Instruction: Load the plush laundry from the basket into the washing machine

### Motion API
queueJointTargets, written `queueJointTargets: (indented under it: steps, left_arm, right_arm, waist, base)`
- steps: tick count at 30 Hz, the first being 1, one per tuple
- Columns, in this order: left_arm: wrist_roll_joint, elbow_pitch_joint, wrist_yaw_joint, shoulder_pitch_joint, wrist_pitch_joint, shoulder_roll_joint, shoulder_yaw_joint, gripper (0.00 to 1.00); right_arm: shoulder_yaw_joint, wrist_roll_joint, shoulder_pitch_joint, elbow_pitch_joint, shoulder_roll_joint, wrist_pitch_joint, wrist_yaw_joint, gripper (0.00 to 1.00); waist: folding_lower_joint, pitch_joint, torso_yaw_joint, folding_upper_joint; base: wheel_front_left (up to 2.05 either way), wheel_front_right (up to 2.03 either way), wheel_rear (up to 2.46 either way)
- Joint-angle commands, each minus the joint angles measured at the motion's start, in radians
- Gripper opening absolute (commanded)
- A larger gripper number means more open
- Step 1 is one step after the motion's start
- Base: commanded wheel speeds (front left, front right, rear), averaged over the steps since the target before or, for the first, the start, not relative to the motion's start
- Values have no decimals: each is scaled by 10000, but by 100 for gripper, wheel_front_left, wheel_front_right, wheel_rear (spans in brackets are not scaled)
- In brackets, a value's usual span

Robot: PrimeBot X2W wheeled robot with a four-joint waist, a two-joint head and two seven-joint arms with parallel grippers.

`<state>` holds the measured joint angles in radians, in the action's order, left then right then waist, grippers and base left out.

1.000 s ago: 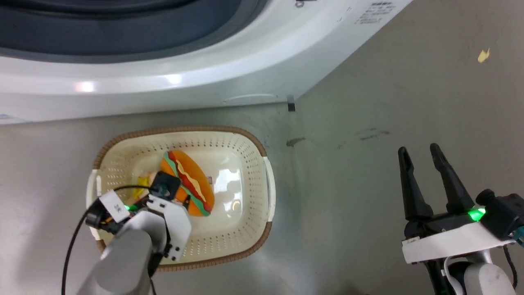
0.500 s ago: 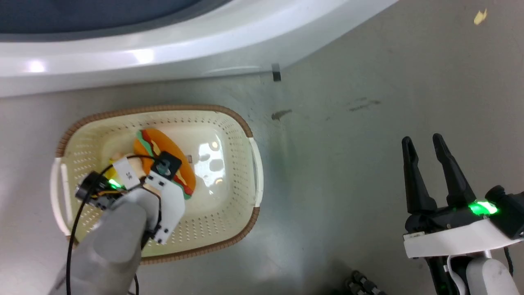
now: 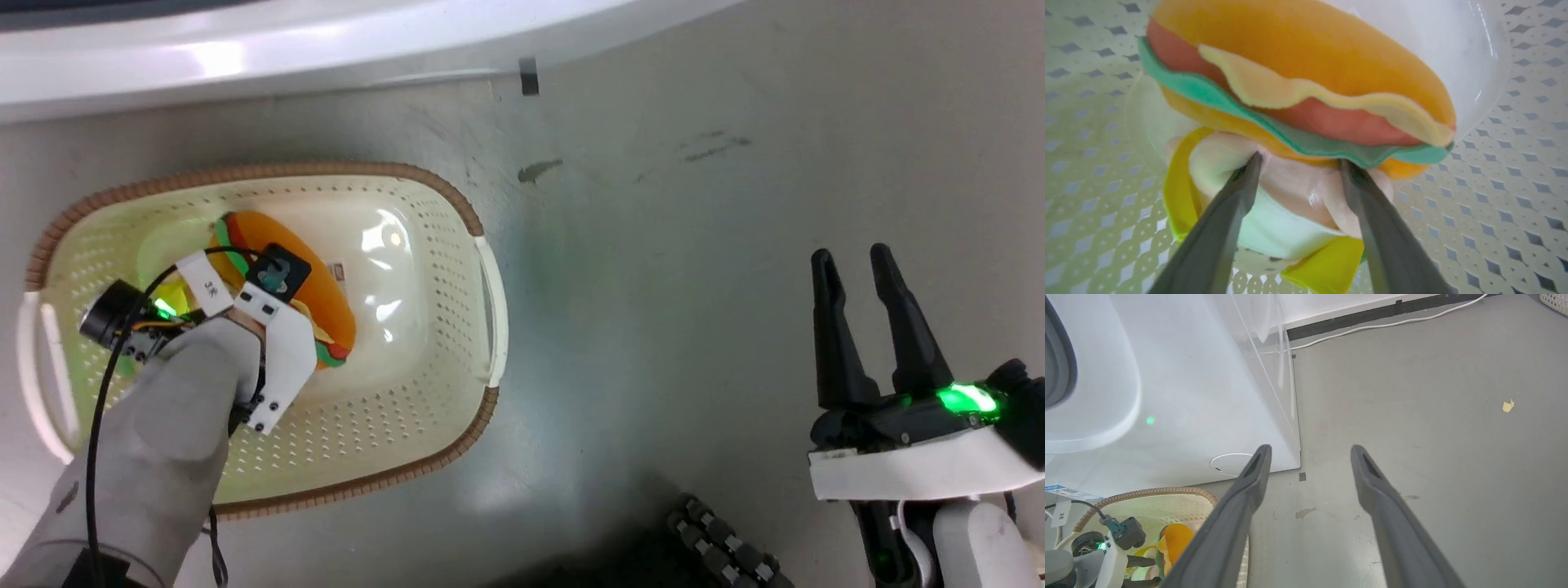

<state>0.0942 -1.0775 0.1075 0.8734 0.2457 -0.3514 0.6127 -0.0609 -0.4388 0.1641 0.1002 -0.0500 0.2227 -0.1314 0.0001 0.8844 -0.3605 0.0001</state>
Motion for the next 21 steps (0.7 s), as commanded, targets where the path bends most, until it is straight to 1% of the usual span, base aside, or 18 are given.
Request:
queueJointTargets:
  steps: [1,7,9,10,11,13,14,15,16,17,18,19,20,21]
  left_arm:
    - [129,-374,49,287,13,-86,223,0]
    - [444,-895,124,570,-165,-267,533,0]
    - [696,-1224,153,694,-245,-355,602,0]
    - [696,-1224,153,694,-245,-355,602,0]
    - [894,-1443,102,723,-436,-484,583,0]
    - [996,-1550,56,711,-555,-531,572,0]
    - [1211,-1746,-28,634,-867,-614,540,0]
    - [1211,-1746,-28,634,-867,-614,540,0]
    - [1395,-1809,-110,409,-1277,-513,497,0]
    - [1395,-1809,-110,409,-1277,-513,497,0]
    - [1491,-1787,-124,225,-1485,-374,451,0]
    - [1803,-1766,-255,-123,-1928,-84,222,0]
    - [1803,-1766,-255,-123,-1928,-84,222,0]
    - [1899,-1761,-276,-327,-2134,73,176,0]
  right_arm:
    - [-28,-178,219,61,-2,98,6,100]
    - [-163,-421,449,-48,-2,202,7,100]
    - [-235,-513,680,-171,-2,265,7,100]
    - [-235,-513,680,-171,-2,265,7,100]
    - [-338,-568,870,-271,-2,307,7,100]
    - [-395,-589,962,-333,-2,327,7,100]
    - [-537,-630,1154,-461,-2,368,7,100]
    - [-537,-630,1154,-461,-2,368,7,100]
    - [-537,-525,1248,-593,-2,391,7,100]
    - [-537,-525,1248,-593,-2,391,7,100]
    - [-472,-393,1215,-659,-2,391,7,100]
    - [-326,-110,1105,-765,-2,391,7,100]
    - [-326,-110,1105,-765,-2,391,7,100]
    - [-268,43,1028,-821,-2,391,7,100]
  waist:
    - [-1,256,-115,-1]
    - [-1,546,-354,-1]
    - [-1,558,-562,-1]
    - [-1,558,-562,-1]
    - [-1,485,-759,-1]
    - [-1,419,-856,-1]
    - [-1,206,-1069,-1]
    - [-1,206,-1069,-1]
    - [-1,-274,-1046,-1]
    - [-1,-274,-1046,-1]
    - [-1,-620,-932,-1]
    - [-1,-1297,-670,-1]
    - [-1,-1297,-670,-1]
    - [-1,-1639,-527,-1]
  base:
    - [0,0,0]
    - [0,0,0]
    - [0,0,0]
    - [0,0,0]
    - [0,0,0]
    - [0,0,0]
    - [0,0,0]
    - [0,0,0]
    - [0,0,0]
    - [0,0,0]
    - [0,0,0]
    - [0,0,0]
    - [0,0,0]
    - [0,0,0]
